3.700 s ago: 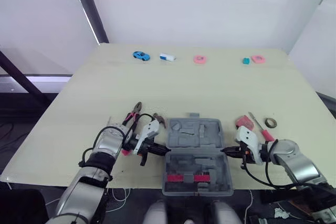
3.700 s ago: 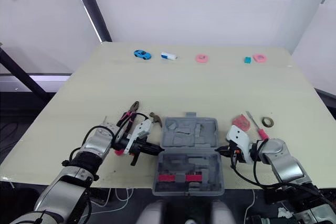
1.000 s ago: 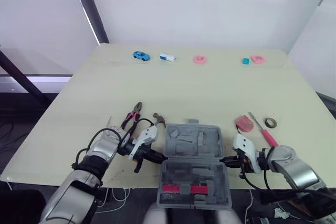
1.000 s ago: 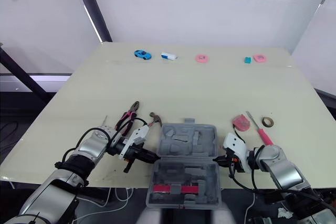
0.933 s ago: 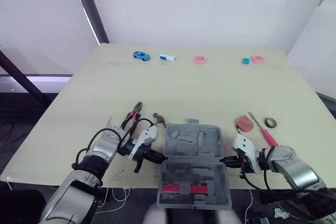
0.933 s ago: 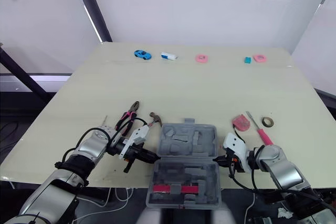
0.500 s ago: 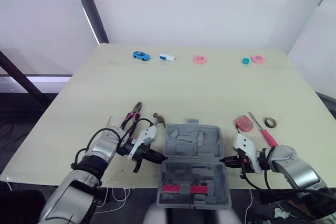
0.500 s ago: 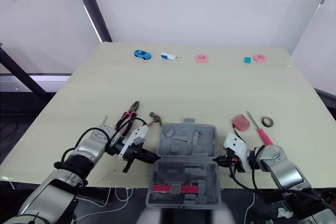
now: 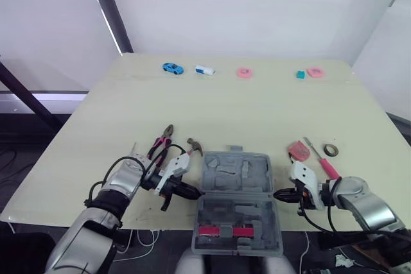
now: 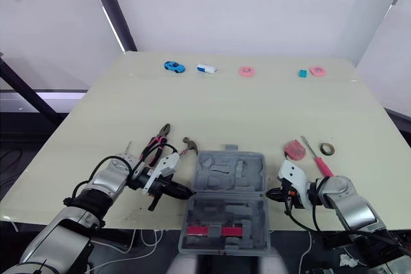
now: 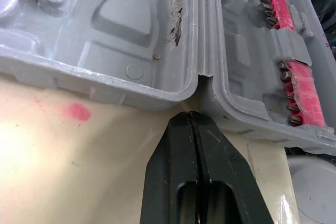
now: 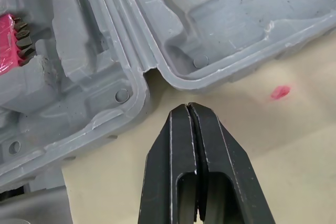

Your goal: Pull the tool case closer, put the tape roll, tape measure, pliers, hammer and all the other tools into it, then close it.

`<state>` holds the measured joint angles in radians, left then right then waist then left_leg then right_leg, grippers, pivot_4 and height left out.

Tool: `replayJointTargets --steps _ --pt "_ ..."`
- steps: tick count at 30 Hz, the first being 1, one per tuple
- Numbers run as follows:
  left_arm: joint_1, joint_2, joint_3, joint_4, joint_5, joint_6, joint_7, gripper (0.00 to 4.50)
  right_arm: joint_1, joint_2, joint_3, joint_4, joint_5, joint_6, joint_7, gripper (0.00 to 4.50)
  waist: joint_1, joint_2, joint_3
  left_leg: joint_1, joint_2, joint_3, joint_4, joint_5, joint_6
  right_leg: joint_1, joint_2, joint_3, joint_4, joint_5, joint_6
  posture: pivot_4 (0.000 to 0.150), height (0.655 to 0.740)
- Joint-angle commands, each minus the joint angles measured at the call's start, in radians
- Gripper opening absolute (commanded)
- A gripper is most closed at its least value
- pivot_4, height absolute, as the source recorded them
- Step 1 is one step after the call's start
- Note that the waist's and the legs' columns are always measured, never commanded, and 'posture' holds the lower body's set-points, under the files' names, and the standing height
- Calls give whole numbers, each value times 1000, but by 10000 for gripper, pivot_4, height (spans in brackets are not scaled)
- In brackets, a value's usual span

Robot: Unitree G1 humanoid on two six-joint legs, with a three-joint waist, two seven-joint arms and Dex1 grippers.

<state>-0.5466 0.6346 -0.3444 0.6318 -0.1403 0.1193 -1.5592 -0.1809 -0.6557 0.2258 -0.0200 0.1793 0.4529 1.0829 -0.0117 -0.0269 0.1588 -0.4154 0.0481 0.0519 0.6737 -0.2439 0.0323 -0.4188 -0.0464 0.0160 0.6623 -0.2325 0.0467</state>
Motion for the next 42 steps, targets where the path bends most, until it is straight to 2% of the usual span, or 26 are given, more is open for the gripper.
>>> replayJointTargets --steps 1,6,13,19,23,27,31,37,40,42 --pt "-8 25 17 12 9 -15 -50 653 6 -17 -28 -16 18 -12 4 0 0 0 0 0 0 0 0 0 0 0 0 0 0 0 0 1500 7395" --pt "5 47 36 -10 -12 8 -51 653 38 -29 -58 -35 30 -20 -6 0 0 0 0 0 0 0 0 0 0 0 0 0 0 0 0 1500 7395" --pt "114 138 126 -221 -124 120 -39 653 173 -53 -227 -88 82 -130 -54 0 1 0 0 -1 0 -2 -1 0 0 0 -1 0 -1 0 0 1500 7395" --pt "264 164 300 -419 -251 176 60 653 300 -20 -422 -94 162 -299 -80 0 2 0 0 1 1 -3 0 0 0 1 -1 0 -1 -1 -2 1500 7395" --pt "373 156 429 -511 -306 190 162 653 380 10 -529 -109 230 -322 -102 0 2 0 0 1 2 -3 0 0 0 1 -2 0 -1 -2 -2 1500 7395" --pt "516 147 577 -562 -330 165 275 653 450 66 -666 -108 312 -356 -141 0 -1 1 0 3 6 -2 0 0 0 1 -2 1 -1 -2 -2 1500 7395" --pt "615 126 658 -608 -335 153 364 653 517 78 -728 -89 335 -386 -132 0 2 2 0 3 7 -1 -2 0 0 1 -2 1 -2 -2 -3 1500 7395" --pt "719 82 780 -579 -335 107 489 653 584 91 -821 -9 378 -432 -111 0 5 2 0 3 7 -1 -2 0 -1 1 -5 1 -3 -2 -3 1500 7395" --pt "758 78 820 -566 -331 86 509 8702 609 87 -850 46 386 -467 -74 8373 4 2 0 3 6 -1 -2 0 -1 1 -6 0 -3 -2 -3 1500 7395" --pt "774 79 843 -544 -331 71 519 18396 618 87 -868 84 393 -490 -53 18097 3 3 -1 3 6 -1 -2 0 -1 1 -7 0 -4 -2 -3 1500 7395"
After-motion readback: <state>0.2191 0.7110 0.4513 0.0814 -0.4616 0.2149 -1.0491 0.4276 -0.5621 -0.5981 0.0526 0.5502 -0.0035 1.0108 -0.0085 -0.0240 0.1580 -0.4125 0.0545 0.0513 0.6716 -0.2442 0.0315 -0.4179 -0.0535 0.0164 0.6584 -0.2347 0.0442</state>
